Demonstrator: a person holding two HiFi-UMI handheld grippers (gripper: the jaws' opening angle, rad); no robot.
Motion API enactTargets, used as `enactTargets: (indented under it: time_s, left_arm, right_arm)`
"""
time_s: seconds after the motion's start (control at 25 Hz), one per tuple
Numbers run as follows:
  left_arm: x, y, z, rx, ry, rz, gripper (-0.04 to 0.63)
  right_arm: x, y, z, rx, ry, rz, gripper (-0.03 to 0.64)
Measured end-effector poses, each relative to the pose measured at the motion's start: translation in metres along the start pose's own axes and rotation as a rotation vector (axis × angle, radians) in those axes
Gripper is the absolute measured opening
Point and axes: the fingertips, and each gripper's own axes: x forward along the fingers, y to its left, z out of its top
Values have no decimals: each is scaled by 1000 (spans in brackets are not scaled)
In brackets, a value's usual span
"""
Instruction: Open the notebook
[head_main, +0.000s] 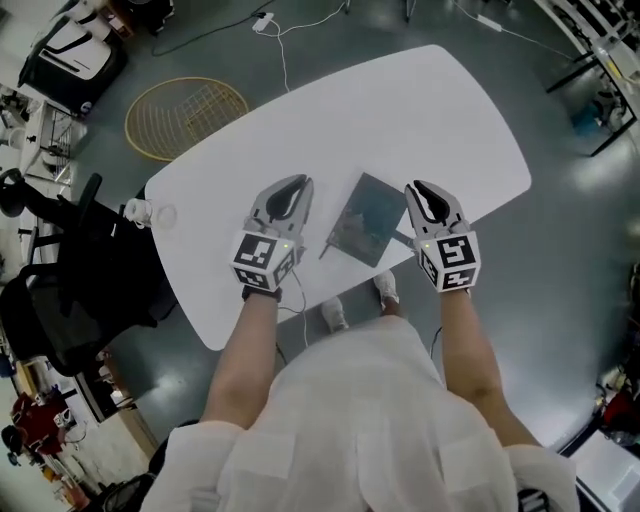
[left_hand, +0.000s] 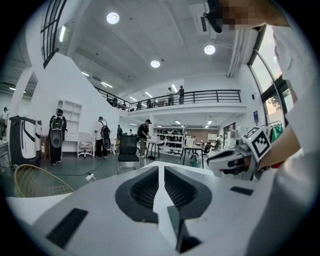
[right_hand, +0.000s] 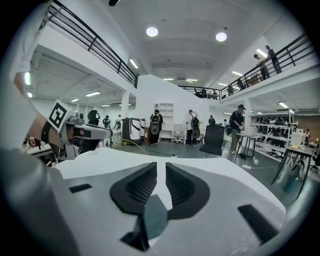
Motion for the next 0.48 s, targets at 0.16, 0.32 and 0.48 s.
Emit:
enactTargets:
  time_s: [0.16,0.32,0.48]
  left_arm:
    - [14,-2,-12,6,11,-34,18]
    - [28,-4,-27,2,27,-69,18]
    - [38,-7,-38,-3,46,-100,18]
  right_arm:
    - [5,3,-22,17,34,-47,67]
    - [10,3,-47,46,76,-96,78]
    - [13,6,-70,82,129,-129,90]
